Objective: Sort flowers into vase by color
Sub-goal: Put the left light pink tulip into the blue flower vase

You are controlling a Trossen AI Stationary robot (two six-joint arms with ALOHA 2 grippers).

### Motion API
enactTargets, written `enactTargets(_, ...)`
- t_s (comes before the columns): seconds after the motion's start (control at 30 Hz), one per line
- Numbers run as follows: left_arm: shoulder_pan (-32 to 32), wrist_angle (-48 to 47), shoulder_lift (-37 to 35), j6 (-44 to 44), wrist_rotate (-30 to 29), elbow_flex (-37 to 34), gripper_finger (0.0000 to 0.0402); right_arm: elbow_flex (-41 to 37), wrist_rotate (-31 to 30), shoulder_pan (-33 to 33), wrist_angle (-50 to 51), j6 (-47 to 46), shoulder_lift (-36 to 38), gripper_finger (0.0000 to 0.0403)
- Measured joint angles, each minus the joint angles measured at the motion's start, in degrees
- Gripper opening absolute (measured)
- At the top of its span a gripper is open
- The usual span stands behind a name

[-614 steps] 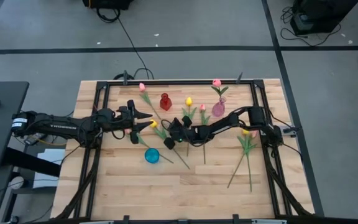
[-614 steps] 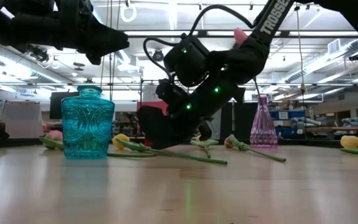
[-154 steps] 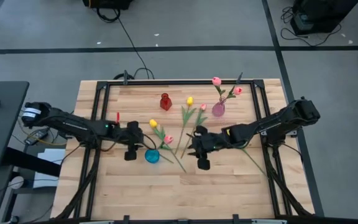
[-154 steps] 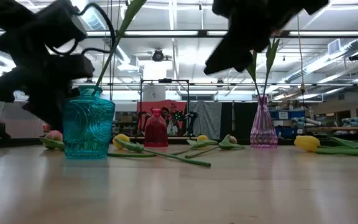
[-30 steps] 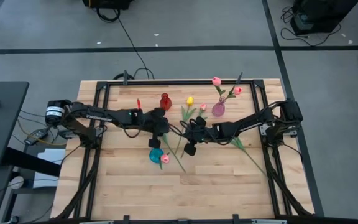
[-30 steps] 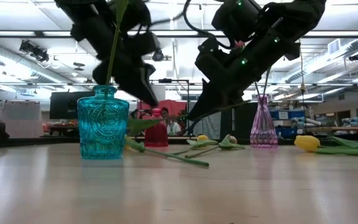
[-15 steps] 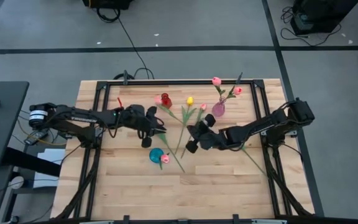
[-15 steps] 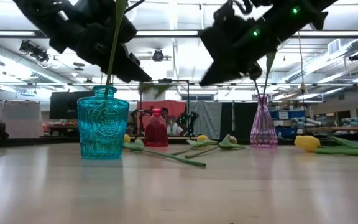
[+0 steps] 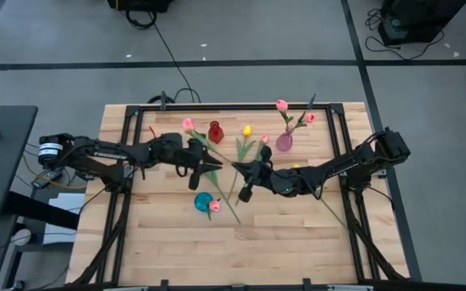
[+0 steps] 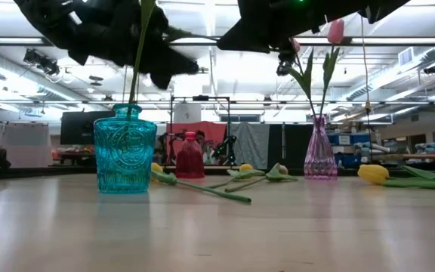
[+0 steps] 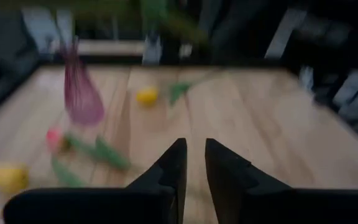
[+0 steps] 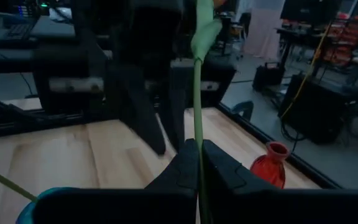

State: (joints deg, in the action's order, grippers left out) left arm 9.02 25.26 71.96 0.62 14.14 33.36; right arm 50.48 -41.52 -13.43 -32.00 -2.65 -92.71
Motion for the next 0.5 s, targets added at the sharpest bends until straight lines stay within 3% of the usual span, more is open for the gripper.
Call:
enactTargets(0.23, -0.02, 13.84, -0.07, -4.14, 2.18, 0.02, 0.0108, 0.0, -2.94, -1.55, -3.12, 3.96, -0.02, 0.0018)
enactTargets(0.37, -0.01, 17.82, -0.07, -4.06, 2.25, 0.02, 0.014, 0.0, -3.89, -2.92, -7.04, 7.38, -0.02, 0.0018)
enactTargets(0.5, -0.02, 21.0, -0.07, -4.04, 2.22, 0.02, 0.0146, 0.0, -3.87, -3.39, -7.38, 7.78, -0.02, 0.0018)
